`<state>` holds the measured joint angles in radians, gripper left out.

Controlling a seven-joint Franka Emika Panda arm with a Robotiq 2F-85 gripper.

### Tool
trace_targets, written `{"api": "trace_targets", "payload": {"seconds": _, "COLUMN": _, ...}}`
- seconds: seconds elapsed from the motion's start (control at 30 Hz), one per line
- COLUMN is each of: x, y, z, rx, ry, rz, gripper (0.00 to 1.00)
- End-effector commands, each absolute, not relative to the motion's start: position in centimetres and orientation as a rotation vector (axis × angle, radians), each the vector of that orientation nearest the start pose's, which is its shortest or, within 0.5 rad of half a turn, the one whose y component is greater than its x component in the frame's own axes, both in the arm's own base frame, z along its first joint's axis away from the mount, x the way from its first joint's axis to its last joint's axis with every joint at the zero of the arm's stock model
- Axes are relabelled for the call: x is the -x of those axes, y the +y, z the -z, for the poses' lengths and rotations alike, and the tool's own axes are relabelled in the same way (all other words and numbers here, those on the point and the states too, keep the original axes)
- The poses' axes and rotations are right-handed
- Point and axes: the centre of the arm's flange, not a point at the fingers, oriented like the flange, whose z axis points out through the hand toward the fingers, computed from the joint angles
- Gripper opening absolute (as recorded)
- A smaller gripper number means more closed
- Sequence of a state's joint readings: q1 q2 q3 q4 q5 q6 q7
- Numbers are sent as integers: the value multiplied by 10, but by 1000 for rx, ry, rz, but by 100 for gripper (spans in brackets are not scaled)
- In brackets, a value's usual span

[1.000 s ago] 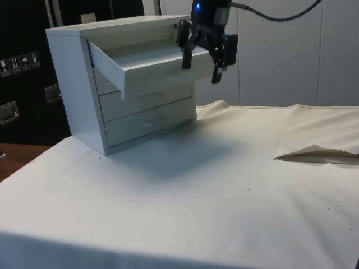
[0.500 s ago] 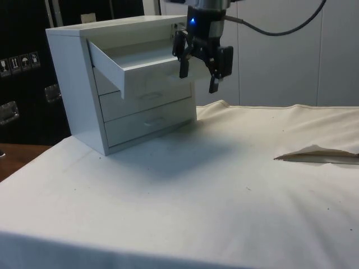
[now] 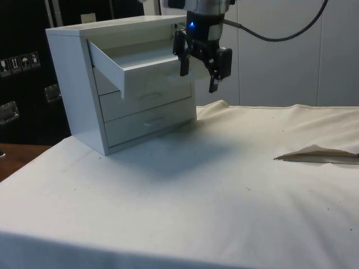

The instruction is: Open the drawer, then close it.

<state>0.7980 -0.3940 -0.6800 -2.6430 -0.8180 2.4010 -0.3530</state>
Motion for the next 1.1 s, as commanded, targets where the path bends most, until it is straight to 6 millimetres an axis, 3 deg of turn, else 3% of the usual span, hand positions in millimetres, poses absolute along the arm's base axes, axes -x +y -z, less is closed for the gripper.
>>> {"api": "trace_targets", "payload": {"seconds": 0.0, "x": -410, "y": 54, "z": -354, "rx": 2991, "ry": -1794, "rz": 177, "gripper": 95}}
{"api": "trace_targets", "payload": {"seconds": 0.23, "x": -412, "y": 52, "z": -353, "rx": 3039, "ry": -1799, "rz": 175, "gripper": 54}}
{"api": "trace_targets", "payload": {"seconds": 0.27, "x": -412, "y": 52, "z": -354, "rx": 3043, "ry": -1798, "rz": 177, "gripper": 44}}
{"api": "trace_targets", "payload": {"seconds": 0.43, "x": -412, "y": 52, "z": -353, "rx": 3045, "ry": -1797, "rz": 174, "gripper": 23}}
{"api": "trace_targets", "payload": {"seconds": 0.53, "x": -413, "y": 52, "z": -354, "rx": 3047, "ry": -1796, "rz": 171, "gripper": 3}}
{"api": "trace_targets", "payload": {"seconds": 1.07, "x": -444, "y": 39, "z": -373, "rx": 3104, "ry": -1790, "rz": 159, "gripper": 0}}
